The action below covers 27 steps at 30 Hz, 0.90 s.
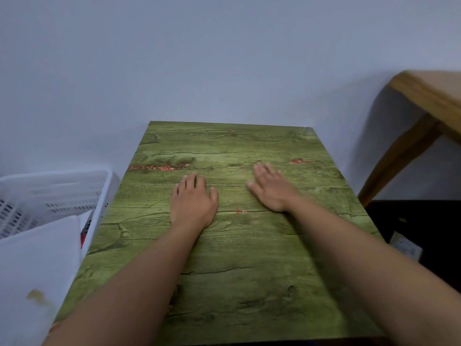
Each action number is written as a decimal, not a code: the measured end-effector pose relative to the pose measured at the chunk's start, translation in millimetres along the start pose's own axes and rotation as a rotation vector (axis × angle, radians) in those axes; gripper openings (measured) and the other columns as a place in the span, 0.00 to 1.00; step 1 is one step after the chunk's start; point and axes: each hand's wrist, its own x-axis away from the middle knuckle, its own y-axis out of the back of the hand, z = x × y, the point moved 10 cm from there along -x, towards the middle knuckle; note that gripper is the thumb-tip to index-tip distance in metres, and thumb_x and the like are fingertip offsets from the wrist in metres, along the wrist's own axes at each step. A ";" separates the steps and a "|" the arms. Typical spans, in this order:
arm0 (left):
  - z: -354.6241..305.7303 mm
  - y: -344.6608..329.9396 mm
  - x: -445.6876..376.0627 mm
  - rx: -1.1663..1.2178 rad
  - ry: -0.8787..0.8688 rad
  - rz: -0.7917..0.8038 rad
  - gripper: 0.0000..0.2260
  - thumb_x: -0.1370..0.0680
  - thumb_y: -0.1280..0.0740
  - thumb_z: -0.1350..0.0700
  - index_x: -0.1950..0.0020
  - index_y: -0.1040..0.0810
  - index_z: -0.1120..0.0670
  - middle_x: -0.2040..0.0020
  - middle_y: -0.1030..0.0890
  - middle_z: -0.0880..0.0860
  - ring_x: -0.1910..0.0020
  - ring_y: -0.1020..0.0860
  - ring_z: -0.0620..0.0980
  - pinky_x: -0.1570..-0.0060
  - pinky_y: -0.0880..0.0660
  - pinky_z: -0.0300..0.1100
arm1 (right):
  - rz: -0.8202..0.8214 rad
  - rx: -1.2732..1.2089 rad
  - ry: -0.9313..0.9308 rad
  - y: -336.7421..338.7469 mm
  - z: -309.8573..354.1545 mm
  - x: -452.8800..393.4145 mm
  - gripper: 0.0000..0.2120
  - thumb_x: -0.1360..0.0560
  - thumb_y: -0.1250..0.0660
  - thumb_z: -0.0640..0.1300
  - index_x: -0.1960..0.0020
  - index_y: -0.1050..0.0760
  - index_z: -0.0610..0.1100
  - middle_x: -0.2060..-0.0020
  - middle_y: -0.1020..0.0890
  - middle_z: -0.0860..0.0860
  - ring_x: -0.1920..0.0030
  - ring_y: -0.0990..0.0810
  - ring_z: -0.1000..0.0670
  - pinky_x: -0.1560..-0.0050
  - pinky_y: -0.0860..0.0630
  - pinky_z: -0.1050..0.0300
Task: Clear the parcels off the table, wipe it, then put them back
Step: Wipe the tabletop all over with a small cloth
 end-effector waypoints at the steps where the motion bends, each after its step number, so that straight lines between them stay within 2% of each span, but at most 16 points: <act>1: 0.4 0.0 -0.1 0.003 0.002 0.003 0.25 0.19 0.50 0.43 0.25 0.37 0.53 0.23 0.38 0.54 0.24 0.43 0.53 0.25 0.45 0.51 | -0.004 -0.013 -0.081 3.5 -20.4 -3.5 0.36 0.21 0.64 0.66 0.21 0.63 0.47 0.22 0.60 0.49 0.23 0.63 0.49 0.27 0.63 0.49; 4: 1.4 0.7 -1.0 -0.001 0.005 -0.004 0.25 0.19 0.50 0.43 0.25 0.37 0.53 0.24 0.38 0.54 0.24 0.42 0.53 0.25 0.45 0.51 | -0.010 0.006 -0.178 2.6 -31.4 -6.7 0.37 0.22 0.66 0.67 0.21 0.63 0.45 0.22 0.61 0.48 0.23 0.64 0.48 0.28 0.65 0.49; 8: 0.6 0.9 -0.3 -0.002 0.005 -0.004 0.25 0.20 0.50 0.43 0.25 0.37 0.53 0.24 0.38 0.54 0.24 0.42 0.53 0.26 0.45 0.52 | 0.009 0.047 0.029 -10.1 20.9 4.5 0.37 0.22 0.65 0.68 0.22 0.64 0.47 0.24 0.64 0.52 0.24 0.65 0.50 0.25 0.64 0.48; 10: 0.5 0.6 0.3 0.001 0.006 0.002 0.25 0.20 0.50 0.43 0.25 0.37 0.53 0.24 0.38 0.54 0.24 0.42 0.53 0.25 0.45 0.51 | 0.019 0.021 0.052 -6.9 14.1 4.1 0.35 0.21 0.64 0.67 0.21 0.63 0.48 0.23 0.62 0.52 0.24 0.65 0.51 0.25 0.64 0.48; 15: 0.1 1.7 1.0 -0.003 0.004 -0.003 0.25 0.20 0.50 0.43 0.26 0.37 0.53 0.24 0.37 0.54 0.24 0.42 0.53 0.25 0.45 0.51 | -0.023 -0.039 -0.227 6.3 -43.9 -9.3 0.36 0.21 0.65 0.66 0.21 0.62 0.45 0.22 0.60 0.47 0.23 0.63 0.47 0.28 0.65 0.49; 19: 1.0 3.0 -0.8 -0.007 0.012 -0.017 0.25 0.20 0.49 0.43 0.26 0.35 0.53 0.25 0.36 0.54 0.25 0.40 0.53 0.26 0.43 0.51 | -0.015 0.024 -0.011 -5.1 7.3 2.3 0.36 0.21 0.64 0.67 0.21 0.63 0.47 0.24 0.63 0.52 0.24 0.65 0.50 0.28 0.66 0.50; 22: -1.5 1.2 -0.5 -0.008 0.005 -0.003 0.25 0.20 0.50 0.43 0.26 0.36 0.53 0.25 0.36 0.54 0.25 0.41 0.53 0.26 0.43 0.52 | 0.009 0.017 0.086 -2.7 4.5 8.5 0.34 0.20 0.62 0.65 0.21 0.62 0.49 0.23 0.62 0.53 0.24 0.64 0.51 0.27 0.63 0.51; 27: -0.1 1.4 0.2 -0.011 0.009 -0.003 0.25 0.19 0.50 0.43 0.25 0.37 0.53 0.24 0.38 0.54 0.24 0.42 0.53 0.26 0.44 0.51 | -0.023 -0.019 -0.207 7.7 -57.8 -3.1 0.35 0.20 0.64 0.65 0.21 0.61 0.45 0.22 0.59 0.48 0.23 0.62 0.47 0.27 0.62 0.50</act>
